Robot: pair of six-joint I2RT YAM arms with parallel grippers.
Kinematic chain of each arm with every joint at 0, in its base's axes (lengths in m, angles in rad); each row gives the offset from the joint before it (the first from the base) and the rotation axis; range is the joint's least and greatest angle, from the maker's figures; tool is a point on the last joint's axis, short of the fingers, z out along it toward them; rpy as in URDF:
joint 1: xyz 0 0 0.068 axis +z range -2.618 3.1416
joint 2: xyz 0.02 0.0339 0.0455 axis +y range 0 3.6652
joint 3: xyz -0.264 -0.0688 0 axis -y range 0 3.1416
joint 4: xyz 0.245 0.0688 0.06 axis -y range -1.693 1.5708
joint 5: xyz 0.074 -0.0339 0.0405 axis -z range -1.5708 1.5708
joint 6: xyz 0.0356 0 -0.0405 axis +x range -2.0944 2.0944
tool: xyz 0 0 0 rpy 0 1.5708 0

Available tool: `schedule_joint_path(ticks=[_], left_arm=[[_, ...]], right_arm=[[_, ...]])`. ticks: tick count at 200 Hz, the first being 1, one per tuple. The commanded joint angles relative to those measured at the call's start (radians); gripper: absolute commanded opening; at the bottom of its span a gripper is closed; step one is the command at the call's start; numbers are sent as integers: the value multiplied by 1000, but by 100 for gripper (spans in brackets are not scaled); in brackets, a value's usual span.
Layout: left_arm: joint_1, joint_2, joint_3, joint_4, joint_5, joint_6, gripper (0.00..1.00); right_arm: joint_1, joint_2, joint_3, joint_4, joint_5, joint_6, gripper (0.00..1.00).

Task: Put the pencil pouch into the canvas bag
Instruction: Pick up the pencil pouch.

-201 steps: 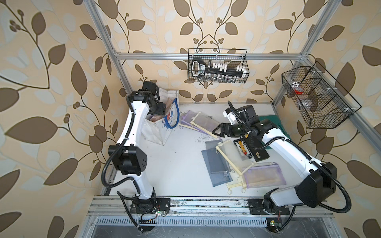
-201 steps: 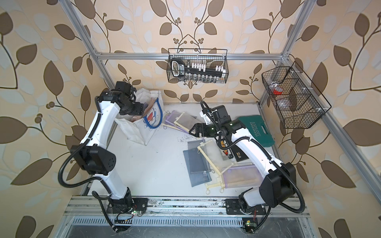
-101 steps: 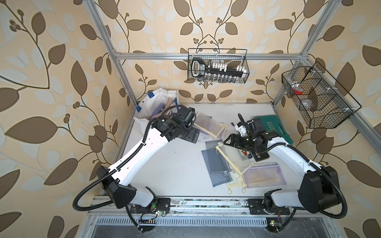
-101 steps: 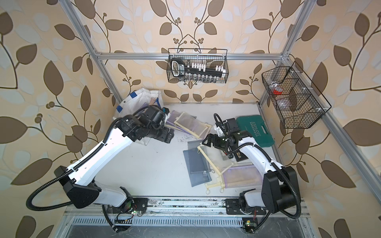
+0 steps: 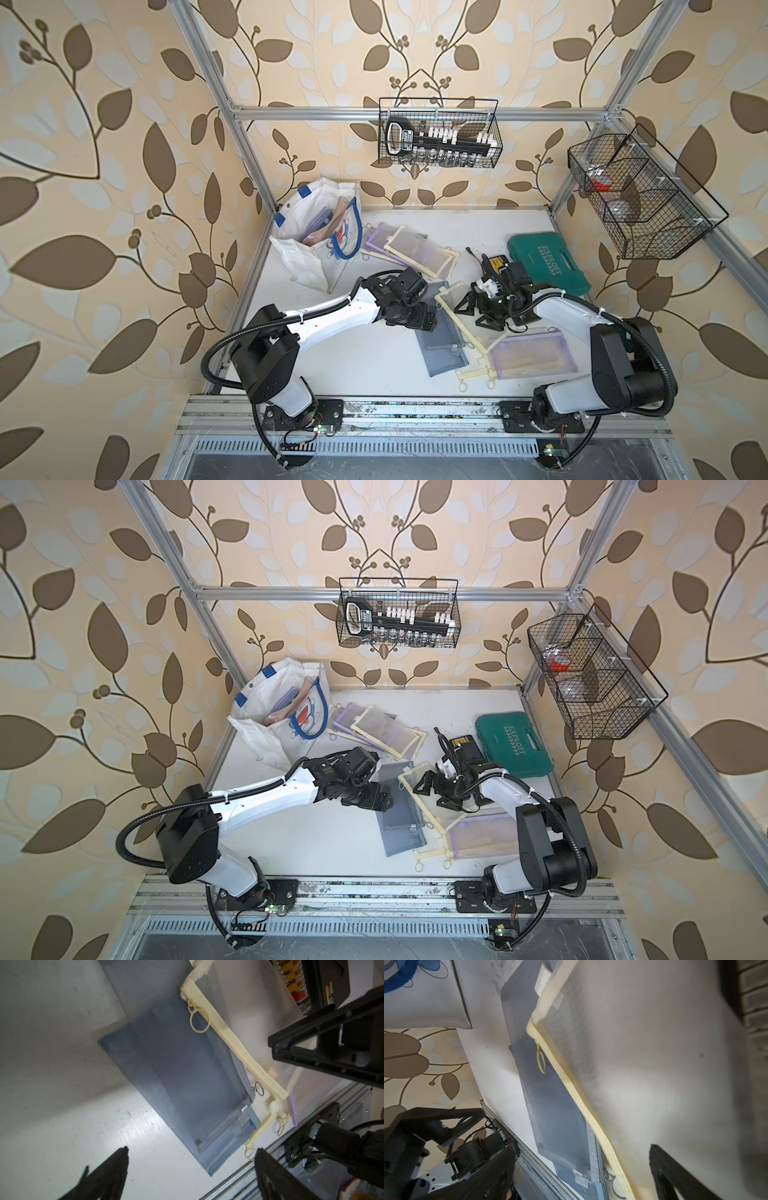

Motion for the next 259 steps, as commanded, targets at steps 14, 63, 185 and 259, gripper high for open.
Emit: schedule_joint_path(ticks=[14,63,185,259], left_arm=[[1,39,-69,225,56,-151,85],[2,150,-113,399,79,-223,63],[14,167,-6,335,75,-129,4],[14,-66,161,-132,-71,149,0]], right_arm=[[34,41,-40,66,-30,16,99],[77,79,-42,99,-27,27,95],[85,41,-15,81,-1,22,82],[54,-2,114,7,23,-6,86]])
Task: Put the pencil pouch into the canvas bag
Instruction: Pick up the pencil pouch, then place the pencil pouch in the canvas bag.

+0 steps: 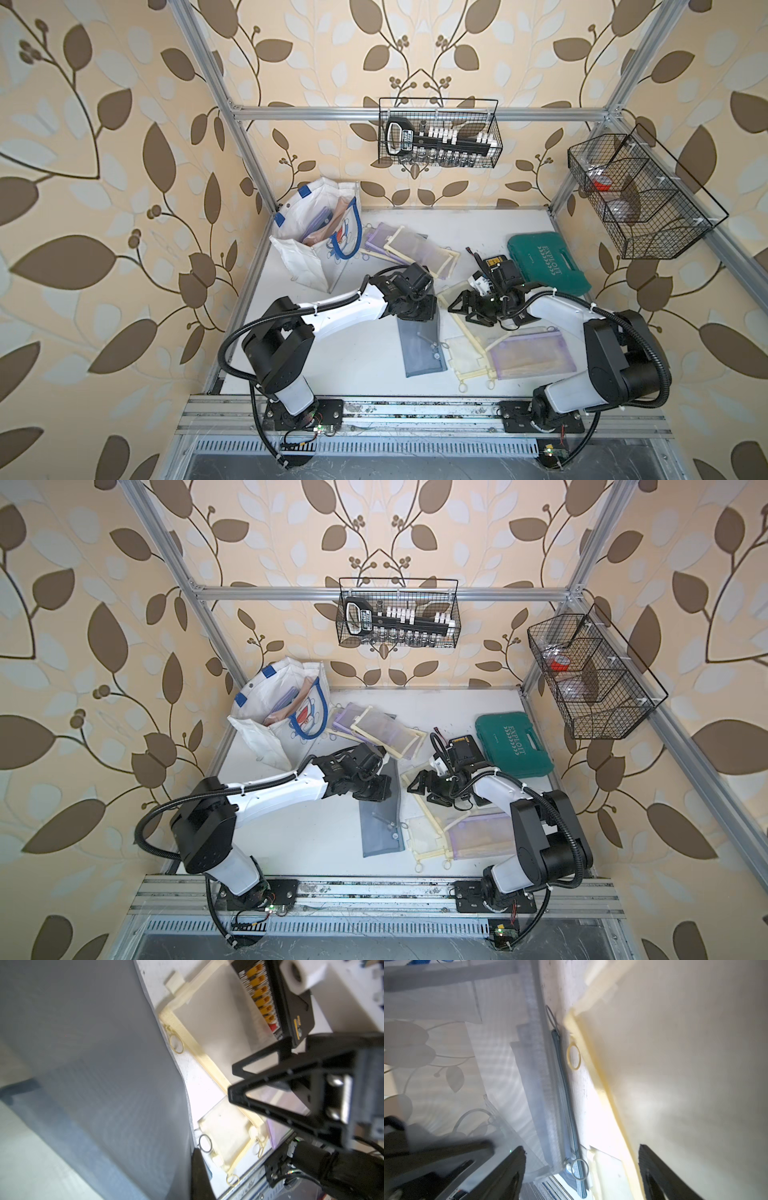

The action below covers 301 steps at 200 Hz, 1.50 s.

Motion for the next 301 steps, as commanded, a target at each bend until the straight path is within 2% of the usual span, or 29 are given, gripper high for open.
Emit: schedule_joint_path(ticks=[1,43,63,93,123,167,207,232,258,276,301], left_arm=[[10,-88,84,-182,-70,139,0],[32,-126,260,-354,-154,295,0],[70,-133,373,-446,-221,403,0],[202,-138,526,-533,-290,559,0],[330,-111,670,-546,-351,709,0],[498,1,858,-542,-402,865,0],[629,78,875,-456,-459,1011,0],[657,105,819,-364,-520,1157,0],[703,133,768,-320,-534,1240,0],[726,143,705,-291,-526,1266,0],[748,137,635,-282,-483,1230,0]], right_arm=[[-4,-26,73,-59,28,-30,86],[1,-58,197,-168,80,-77,94],[20,-71,258,-214,113,-97,99],[64,-83,351,-263,174,-121,100],[129,-87,450,-293,233,-148,100],[249,-154,512,-196,292,-188,100],[285,-171,542,-166,287,-213,100],[284,-169,544,-163,282,-217,100],[284,-160,548,-153,269,-215,100],[284,-145,561,-153,263,-218,100],[283,-126,576,-151,253,-220,100]])
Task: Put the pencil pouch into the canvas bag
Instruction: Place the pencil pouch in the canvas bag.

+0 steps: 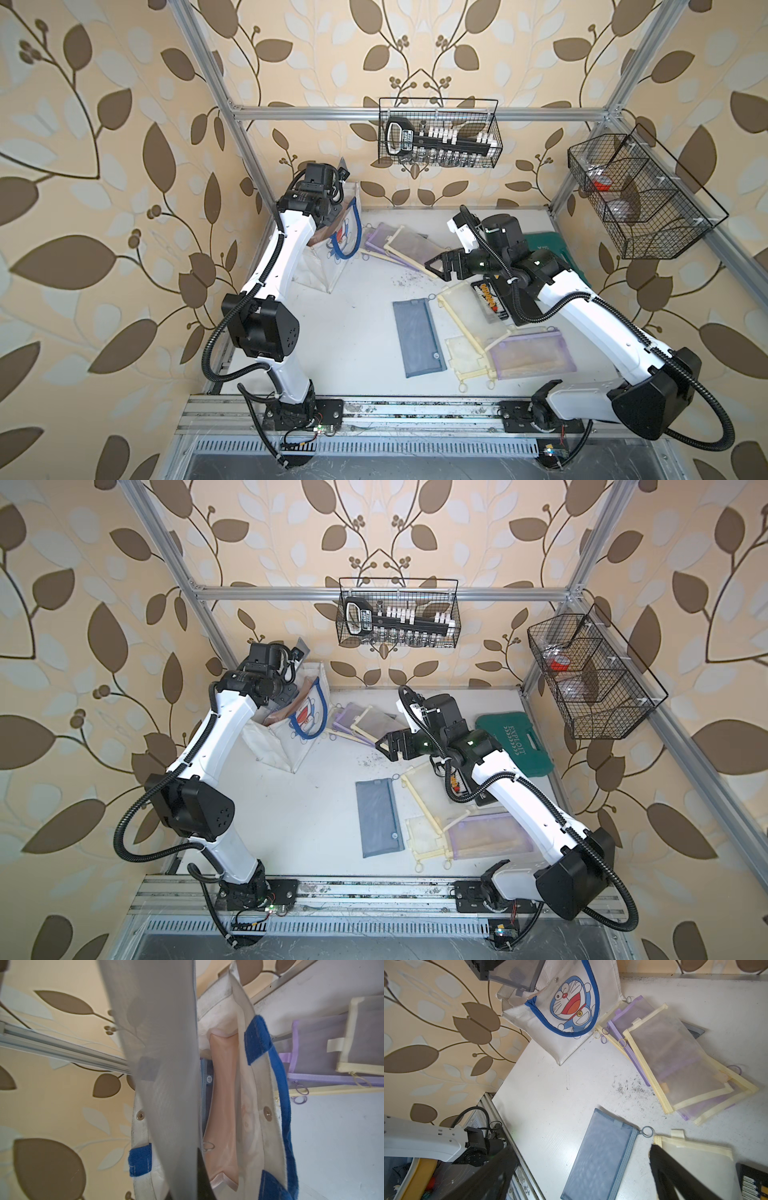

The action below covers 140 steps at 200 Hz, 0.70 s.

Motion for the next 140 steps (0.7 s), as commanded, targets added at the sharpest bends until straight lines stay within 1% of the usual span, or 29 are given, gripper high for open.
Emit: schedule_joint_path(ticks=[1,35,62,87,124,140], left_arm=[[22,-10,-47,48,18,39,0],[43,-7,-115,11,82,-62,0],[65,19,-146,0,86,-96,0],[84,70,-104,-27,102,-138,0],[91,170,14,-93,117,-180,0],[91,190,50,-122,124,-217,0]], right_arm=[[1,24,43,14,-12,-18,99],[2,49,62,18,-19,-20,100],[3,60,67,25,-26,-17,100],[2,60,66,20,-28,-16,99],[2,48,66,12,-15,-15,100],[3,42,66,5,-7,-17,100]])
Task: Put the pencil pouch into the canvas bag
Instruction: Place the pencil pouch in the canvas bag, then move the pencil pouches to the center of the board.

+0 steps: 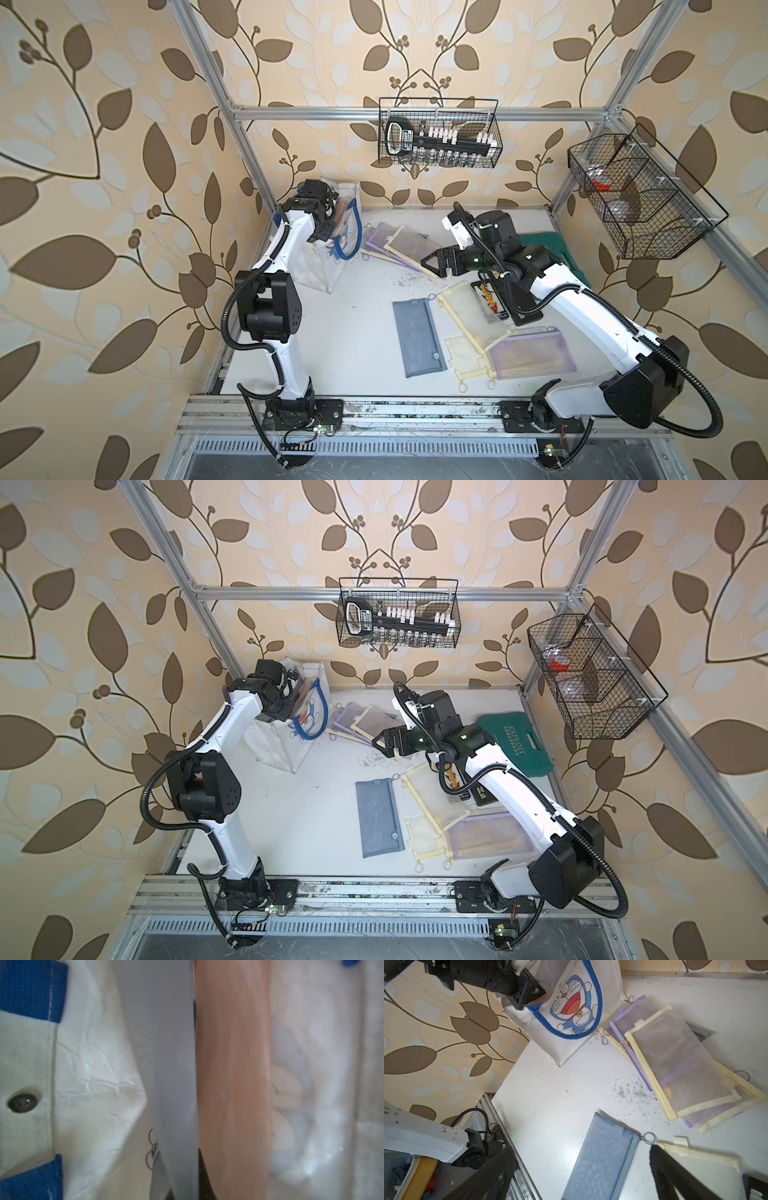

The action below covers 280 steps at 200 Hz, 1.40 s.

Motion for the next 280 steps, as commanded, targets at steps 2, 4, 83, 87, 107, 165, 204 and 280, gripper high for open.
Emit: schedule_joint_path(ticks=[2,4,83,87,107,165,204,280], left_arm=[[11,23,75,-69,37,-72,0],[9,24,79,-73,39,-77,0],[8,-172,73,-171,108,-200,57],[7,-187,65,-168,120,-210,57],[7,-276,6,-138,185,-280,60],[-128,-542,-249,-67,259,-401,76],[-224,-701,-412,34,426,-525,96],[-307,-862,-691,222,617,-779,99]], right_arm=[[2,-11,39,-10,6,-14,100],[3,-10,39,-11,8,-14,100],[-8,104,94,-98,72,-6,100],[-7,118,100,-99,75,-6,100],[-8,189,134,-107,100,-15,99],[-64,486,276,-92,117,-35,99],[-85,696,470,-97,117,-19,99],[-84,988,749,20,121,20,98]])
